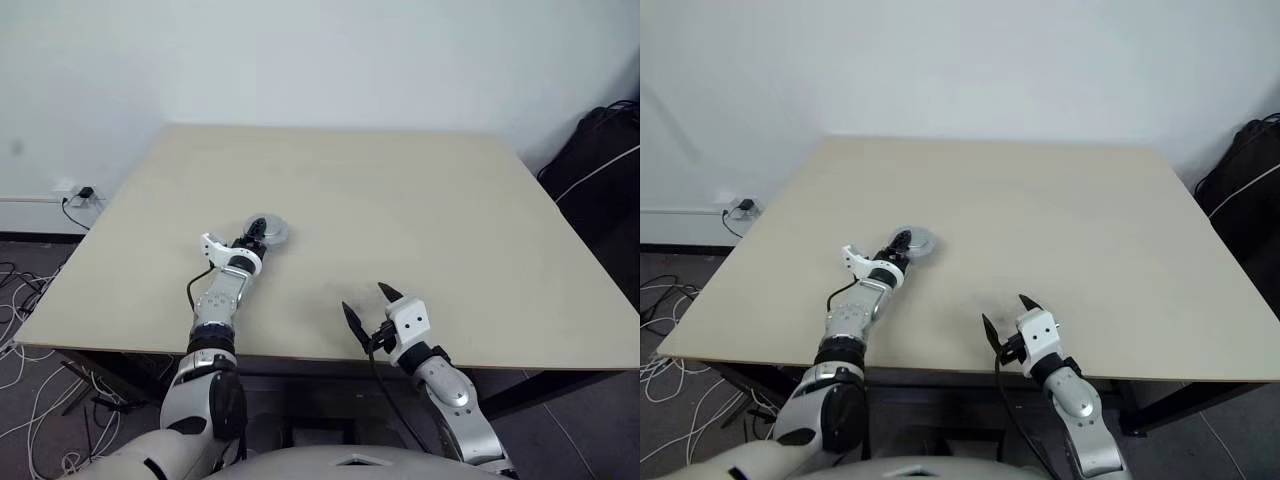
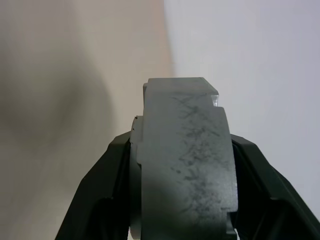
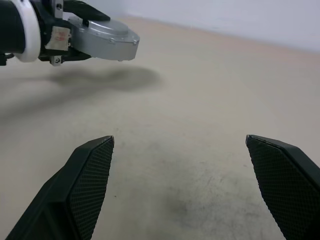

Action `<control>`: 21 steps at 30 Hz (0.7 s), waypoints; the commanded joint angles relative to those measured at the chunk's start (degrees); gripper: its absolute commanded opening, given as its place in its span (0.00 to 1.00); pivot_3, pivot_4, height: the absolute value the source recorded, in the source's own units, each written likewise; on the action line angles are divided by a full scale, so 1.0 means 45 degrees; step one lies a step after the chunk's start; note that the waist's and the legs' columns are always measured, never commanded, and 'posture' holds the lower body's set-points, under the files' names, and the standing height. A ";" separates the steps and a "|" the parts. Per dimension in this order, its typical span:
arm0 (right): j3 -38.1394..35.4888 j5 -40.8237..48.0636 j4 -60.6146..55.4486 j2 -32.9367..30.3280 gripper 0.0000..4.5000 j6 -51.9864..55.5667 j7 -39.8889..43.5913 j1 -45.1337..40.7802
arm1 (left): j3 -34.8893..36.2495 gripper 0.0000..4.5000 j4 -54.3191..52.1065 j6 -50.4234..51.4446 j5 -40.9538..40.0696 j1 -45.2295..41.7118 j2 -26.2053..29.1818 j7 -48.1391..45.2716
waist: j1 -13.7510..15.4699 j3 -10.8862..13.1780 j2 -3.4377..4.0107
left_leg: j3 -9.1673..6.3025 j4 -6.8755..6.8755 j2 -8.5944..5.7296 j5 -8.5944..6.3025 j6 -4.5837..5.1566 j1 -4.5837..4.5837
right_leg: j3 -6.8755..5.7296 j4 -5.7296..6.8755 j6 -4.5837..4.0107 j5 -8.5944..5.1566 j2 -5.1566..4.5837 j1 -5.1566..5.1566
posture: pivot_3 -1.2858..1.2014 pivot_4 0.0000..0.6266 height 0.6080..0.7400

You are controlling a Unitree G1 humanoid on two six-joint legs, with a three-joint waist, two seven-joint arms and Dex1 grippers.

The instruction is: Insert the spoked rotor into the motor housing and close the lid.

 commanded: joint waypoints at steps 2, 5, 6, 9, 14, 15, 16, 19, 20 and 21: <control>-0.0188 -0.0107 -0.0099 0.0083 1.00 -0.0396 -0.0155 -0.0150 | 0.0534 0.48 0.1385 -0.1148 0.0645 -0.1616 0.0345 0.0144 | -0.0010 0.0004 -0.0007 | 0.0001 0.0000 0.0000 0.0003 0.0007 0.0000 | 0.0001 0.0000 0.0000 0.0001 0.0000 0.0000 | 0.52 0.00 1.00; -0.0206 -0.0109 -0.0095 0.0131 1.00 -0.0391 -0.0217 -0.0158 | 0.0720 0.48 0.2358 -0.1759 0.1220 -0.2178 0.0491 0.0623 | -0.0004 0.0006 -0.0009 | -0.0001 -0.0003 0.0000 0.0006 0.0012 0.0000 | 0.0000 0.0001 0.0002 0.0002 -0.0001 -0.0003 | 0.52 0.00 1.00; -0.0198 -0.0126 -0.0098 0.0143 1.00 -0.0391 -0.0231 -0.0159 | 0.0798 0.48 0.2620 -0.1855 0.1343 -0.2306 0.0535 0.0753 | -0.0005 0.0006 -0.0009 | -0.0001 -0.0003 0.0000 0.0006 0.0012 0.0000 | 0.0001 0.0001 0.0002 0.0003 -0.0002 -0.0003 | 0.52 0.00 1.00; -0.0179 -0.0146 -0.0157 0.0187 1.00 -0.0303 -0.0286 -0.0133 | 0.0988 0.48 0.3235 -0.2012 0.1648 -0.2548 0.0621 0.1118 | -0.0011 0.0006 -0.0009 | 0.0000 -0.0003 0.0000 0.0006 0.0012 0.0000 | 0.0002 0.0005 0.0004 0.0004 -0.0002 -0.0004 | 0.52 0.00 1.00; -0.0134 -0.0136 -0.0169 0.0271 1.00 -0.0052 -0.0320 -0.0120 | 0.1127 0.64 0.3641 -0.2045 0.2165 -0.2365 0.0712 0.1631 | -0.0052 0.0000 -0.0016 | 0.0000 0.0001 -0.0001 0.0006 0.0011 0.0005 | 0.0004 0.0031 0.0005 0.0004 -0.0009 -0.0008 | 0.52 0.00 1.00; -0.0130 -0.0131 -0.0151 0.0300 1.00 -0.0021 -0.0325 -0.0130 | 0.1107 0.70 0.3646 -0.1986 0.2289 -0.2252 0.0725 0.1657 | -0.0071 0.0000 -0.0017 | 0.0001 0.0001 -0.0001 0.0005 0.0006 0.0009 | 0.0007 0.0039 0.0005 0.0004 -0.0014 -0.0007 | 0.52 0.00 1.00; -0.0135 -0.0119 -0.0118 0.0337 1.00 0.0010 -0.0334 -0.0147 | 0.1125 0.76 0.3613 -0.1917 0.2363 -0.2096 0.0735 0.1702 | -0.0085 -0.0001 -0.0019 | 0.0001 0.0004 0.0000 0.0005 0.0002 0.0010 | 0.0008 0.0051 0.0005 0.0004 -0.0016 -0.0010 | 0.52 0.00 1.00; -0.0133 -0.0106 -0.0093 0.0439 1.00 0.0083 -0.0350 -0.0142 | 0.1221 0.98 0.3441 -0.1718 0.2522 -0.1650 0.0765 0.1859 | -0.0155 -0.0036 -0.0034 | 0.0004 0.0012 -0.0001 0.0002 -0.0004 0.0040 | 0.0011 0.0108 -0.0001 0.0001 -0.0020 -0.0003 | 0.52 0.00 1.00; -0.0123 -0.0099 -0.0107 0.0478 1.00 0.0152 -0.0349 -0.0128 | 0.1169 1.00 0.3315 -0.1590 0.2640 -0.1419 0.0783 0.1967 | -0.0189 -0.0041 -0.0036 | 0.0005 0.0012 -0.0001 -0.0026 0.0025 0.0058 | 0.0015 0.0131 -0.0004 -0.0002 -0.0035 0.0002 | 0.52 0.00 1.00; -0.0115 -0.0098 -0.0101 0.0510 1.00 0.0222 -0.0347 -0.0128 | 0.1085 1.00 0.3088 -0.1346 0.2766 -0.1077 0.0803 0.2100 | -0.0245 -0.0056 -0.0028 | 0.0006 0.0011 0.0000 -0.0027 0.0018 0.0073 | 0.0016 0.0144 -0.0007 -0.0005 -0.0043 0.0010 | 0.52 0.00 1.00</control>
